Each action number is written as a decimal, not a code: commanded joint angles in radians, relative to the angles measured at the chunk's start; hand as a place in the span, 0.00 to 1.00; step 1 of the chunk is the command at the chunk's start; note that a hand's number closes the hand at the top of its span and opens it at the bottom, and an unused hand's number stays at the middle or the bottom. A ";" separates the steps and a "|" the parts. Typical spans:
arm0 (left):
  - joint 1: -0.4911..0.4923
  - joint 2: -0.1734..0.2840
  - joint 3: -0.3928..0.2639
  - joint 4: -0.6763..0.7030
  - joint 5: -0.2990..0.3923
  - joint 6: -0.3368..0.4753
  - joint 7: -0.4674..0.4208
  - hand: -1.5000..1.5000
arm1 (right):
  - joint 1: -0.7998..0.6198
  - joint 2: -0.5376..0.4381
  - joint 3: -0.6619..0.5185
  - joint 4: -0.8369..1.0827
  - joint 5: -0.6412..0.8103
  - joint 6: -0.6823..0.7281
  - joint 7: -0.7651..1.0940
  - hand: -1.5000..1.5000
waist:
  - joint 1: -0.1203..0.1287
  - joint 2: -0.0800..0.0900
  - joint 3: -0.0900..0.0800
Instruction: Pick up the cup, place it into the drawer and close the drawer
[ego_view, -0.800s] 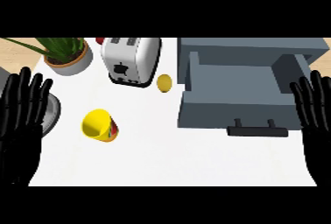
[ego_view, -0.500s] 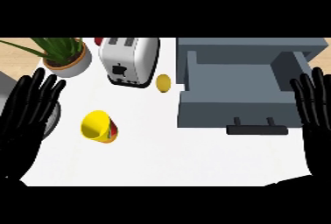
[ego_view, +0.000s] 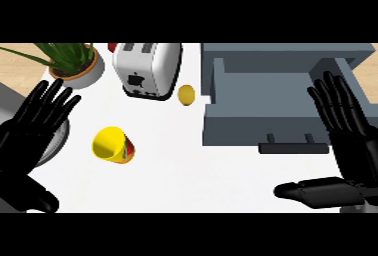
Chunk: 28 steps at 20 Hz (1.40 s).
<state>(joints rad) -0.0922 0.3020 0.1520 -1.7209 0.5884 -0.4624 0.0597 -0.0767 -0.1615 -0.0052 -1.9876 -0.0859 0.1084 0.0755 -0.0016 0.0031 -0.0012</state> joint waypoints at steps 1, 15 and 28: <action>-0.049 -0.025 -0.021 0.169 -0.126 -0.028 -0.068 0.00 | -0.006 0.021 0.027 0.030 0.018 0.009 -0.012 0.00 | -0.004 -0.001 0.001; -0.164 0.024 0.038 0.702 -0.406 -0.123 -0.430 0.00 | -0.161 -0.004 -0.045 0.106 0.003 0.024 0.025 0.00 | -0.004 -0.001 0.000; -0.353 0.070 0.026 1.344 -0.635 -0.082 -0.892 0.00 | -0.226 -0.016 -0.085 0.145 -0.014 0.037 0.023 0.00 | -0.019 0.005 -0.001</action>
<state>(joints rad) -0.3905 0.3456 0.1774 -0.5540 0.0122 -0.5114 -0.6563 -0.2645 -0.1728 -0.0739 -1.8668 -0.0901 0.1427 0.0994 -0.0150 0.0055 -0.0018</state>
